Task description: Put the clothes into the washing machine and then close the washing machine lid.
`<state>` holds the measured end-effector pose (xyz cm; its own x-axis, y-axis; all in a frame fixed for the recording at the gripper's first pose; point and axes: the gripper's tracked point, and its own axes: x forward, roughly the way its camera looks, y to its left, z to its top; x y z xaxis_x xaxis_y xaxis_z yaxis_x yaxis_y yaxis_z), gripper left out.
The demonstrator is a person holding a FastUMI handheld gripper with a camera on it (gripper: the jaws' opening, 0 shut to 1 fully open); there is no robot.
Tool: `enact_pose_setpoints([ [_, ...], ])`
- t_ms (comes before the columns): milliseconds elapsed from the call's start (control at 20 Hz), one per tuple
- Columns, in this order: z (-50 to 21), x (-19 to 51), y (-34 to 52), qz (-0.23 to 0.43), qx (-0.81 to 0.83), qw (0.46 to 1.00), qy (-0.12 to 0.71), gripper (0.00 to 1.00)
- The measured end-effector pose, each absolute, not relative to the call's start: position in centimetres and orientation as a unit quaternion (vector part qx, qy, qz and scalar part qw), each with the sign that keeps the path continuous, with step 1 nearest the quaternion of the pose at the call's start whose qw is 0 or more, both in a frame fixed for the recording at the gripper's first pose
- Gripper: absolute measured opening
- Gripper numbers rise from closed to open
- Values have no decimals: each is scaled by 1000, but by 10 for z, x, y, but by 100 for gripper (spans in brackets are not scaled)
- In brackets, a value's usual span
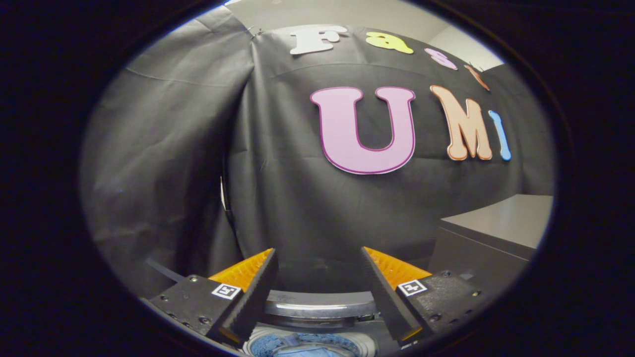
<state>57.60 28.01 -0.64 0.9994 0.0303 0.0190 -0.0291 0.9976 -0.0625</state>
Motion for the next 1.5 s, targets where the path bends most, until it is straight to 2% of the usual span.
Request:
enact_pose_setpoints([
  [500,-8,577,282,14,-42,999,-4,98],
  [600,-16,584,288,31,-24,999,10,98],
  [750,-83,575,264,2,16,981,191,94],
  [800,-107,558,272,21,18,975,221,93],
  [850,-125,568,277,35,24,974,223,91],
  [1000,-92,577,266,13,41,981,191,91],
  [1500,-91,525,254,18,14,983,183,91],
])
